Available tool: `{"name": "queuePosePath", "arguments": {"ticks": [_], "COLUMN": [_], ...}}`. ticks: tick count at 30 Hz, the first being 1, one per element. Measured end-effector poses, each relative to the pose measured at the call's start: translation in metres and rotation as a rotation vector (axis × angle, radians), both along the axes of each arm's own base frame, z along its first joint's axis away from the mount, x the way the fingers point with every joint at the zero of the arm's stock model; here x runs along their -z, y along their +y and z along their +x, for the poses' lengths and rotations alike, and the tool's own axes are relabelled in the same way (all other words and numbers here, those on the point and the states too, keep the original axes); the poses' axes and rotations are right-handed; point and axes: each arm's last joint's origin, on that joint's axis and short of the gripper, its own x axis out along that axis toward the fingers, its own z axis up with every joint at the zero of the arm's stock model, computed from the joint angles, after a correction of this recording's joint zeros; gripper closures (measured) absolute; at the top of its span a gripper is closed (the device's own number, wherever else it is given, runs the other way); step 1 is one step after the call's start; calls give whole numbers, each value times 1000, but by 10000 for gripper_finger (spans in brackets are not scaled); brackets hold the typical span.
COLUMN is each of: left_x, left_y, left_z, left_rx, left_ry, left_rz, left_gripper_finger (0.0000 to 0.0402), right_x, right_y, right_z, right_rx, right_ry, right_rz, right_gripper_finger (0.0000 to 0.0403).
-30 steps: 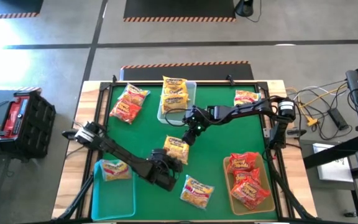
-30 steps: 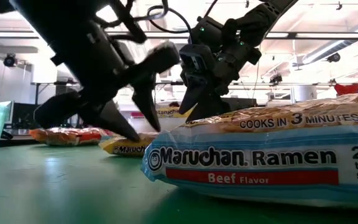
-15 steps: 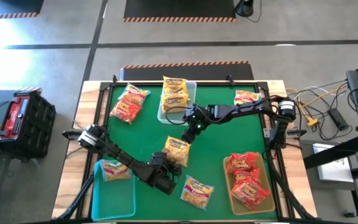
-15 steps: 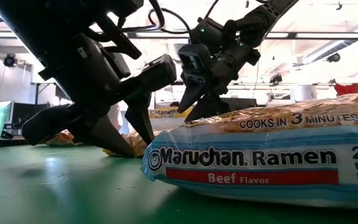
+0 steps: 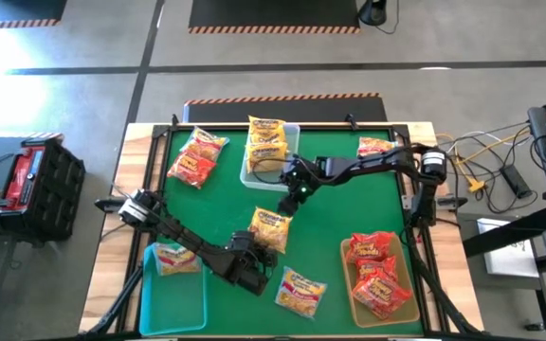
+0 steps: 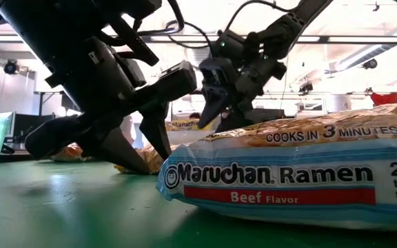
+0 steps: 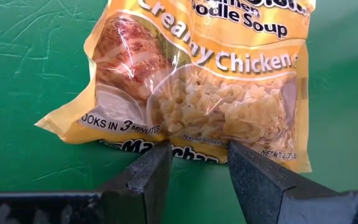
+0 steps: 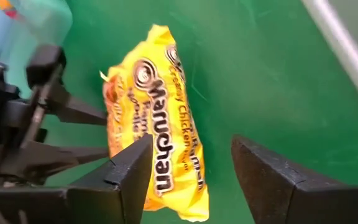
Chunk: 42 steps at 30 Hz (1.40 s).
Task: Sort Maruchan noodles
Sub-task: Put the yellow noodle pack into the transparent bin
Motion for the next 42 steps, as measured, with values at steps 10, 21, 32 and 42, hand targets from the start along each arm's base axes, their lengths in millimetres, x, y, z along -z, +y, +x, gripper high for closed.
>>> {"name": "queuePosePath", "arguments": {"ticks": [10, 21, 32, 42], "left_x": [1, 5, 5, 5], "left_y": [1, 4, 4, 6], "left_z": [-1, -1, 0, 0], "left_rx": [-8, -20, -22, -24], "left_ry": [27, 49, 52, 54], "left_rz": [-33, -50, -51, -50], "left_gripper_finger": [255, 256, 260, 260], "right_x": [30, 28, 29, 30], "right_y": [-1, 3, 11, 31], "right_z": [10, 13, 15, 17], "right_rx": [-34, -115, -120, -167], "right_ry": [7, -55, -51, -45], "right_rz": [50, 127, 71, 42], "right_gripper_finger": [193, 193, 193, 202]}}
